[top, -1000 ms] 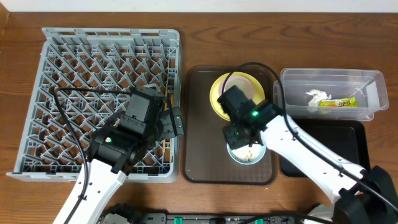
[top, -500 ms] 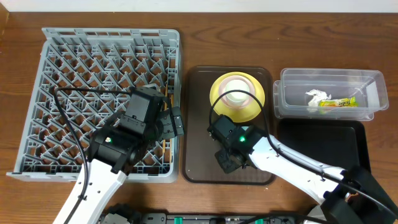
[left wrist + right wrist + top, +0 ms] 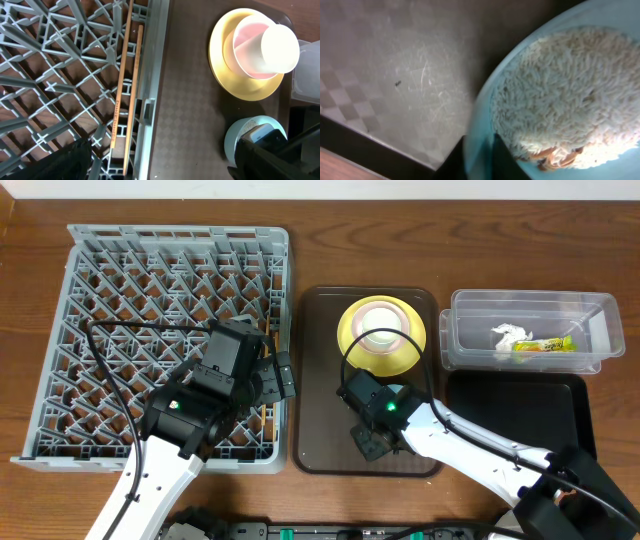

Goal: Sort waste into correct bins and load items into the dishwasher
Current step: 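Lift the blue bowl with the right gripper over the black tray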

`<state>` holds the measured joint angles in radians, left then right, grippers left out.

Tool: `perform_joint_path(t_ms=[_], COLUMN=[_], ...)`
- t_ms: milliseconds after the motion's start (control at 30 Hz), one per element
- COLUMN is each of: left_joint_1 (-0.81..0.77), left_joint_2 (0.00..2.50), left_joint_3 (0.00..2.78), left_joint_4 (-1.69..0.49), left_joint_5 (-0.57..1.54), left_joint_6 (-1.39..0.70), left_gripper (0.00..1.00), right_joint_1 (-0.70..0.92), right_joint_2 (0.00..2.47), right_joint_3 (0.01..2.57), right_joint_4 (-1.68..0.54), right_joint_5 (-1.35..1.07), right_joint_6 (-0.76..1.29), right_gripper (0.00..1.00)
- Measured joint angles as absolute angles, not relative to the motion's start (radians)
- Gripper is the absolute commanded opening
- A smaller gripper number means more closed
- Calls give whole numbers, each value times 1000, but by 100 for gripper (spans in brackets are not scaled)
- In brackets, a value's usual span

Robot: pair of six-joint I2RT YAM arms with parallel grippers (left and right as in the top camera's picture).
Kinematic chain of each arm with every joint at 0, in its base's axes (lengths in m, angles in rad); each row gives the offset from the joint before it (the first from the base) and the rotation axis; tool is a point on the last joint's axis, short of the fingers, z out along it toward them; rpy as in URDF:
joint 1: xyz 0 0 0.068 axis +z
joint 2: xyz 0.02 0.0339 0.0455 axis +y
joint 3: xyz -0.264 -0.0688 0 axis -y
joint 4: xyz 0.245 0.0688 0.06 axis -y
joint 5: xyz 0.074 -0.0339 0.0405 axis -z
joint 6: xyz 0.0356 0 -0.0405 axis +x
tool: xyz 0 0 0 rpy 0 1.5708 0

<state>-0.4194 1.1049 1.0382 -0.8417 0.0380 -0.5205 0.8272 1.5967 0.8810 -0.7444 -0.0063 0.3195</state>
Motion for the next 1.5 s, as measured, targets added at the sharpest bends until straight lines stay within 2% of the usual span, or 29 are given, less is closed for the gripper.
perform_joint_path(t_ms=[533,1067,1267,1400,1500], left_joint_1=[-419,-419,-419,-420,-419], left_joint_2=[1105,1105,1105,1105,1105], left_joint_3=[1038,1038,1038,1038,1038], left_joint_4=[-841,-841,-842,-841,-842], left_joint_5=[38,38,38,38,38], left_joint_6=[-521,-521,-521,-521,-521], left_gripper=[93,93,92,93,93], right_joint_1=[829,742,574,379,167], right_joint_2=[1592,1444,1325,1266,1224], right_joint_3=[888,1089,1097,1097,1097], right_joint_4=[-762,-1021,-1080,-1103,-1115], right_joint_5=[15,-31,-64,-148,-242], right_joint_6=[317,318,316,275,215], right_gripper=[1,1,1,1,1])
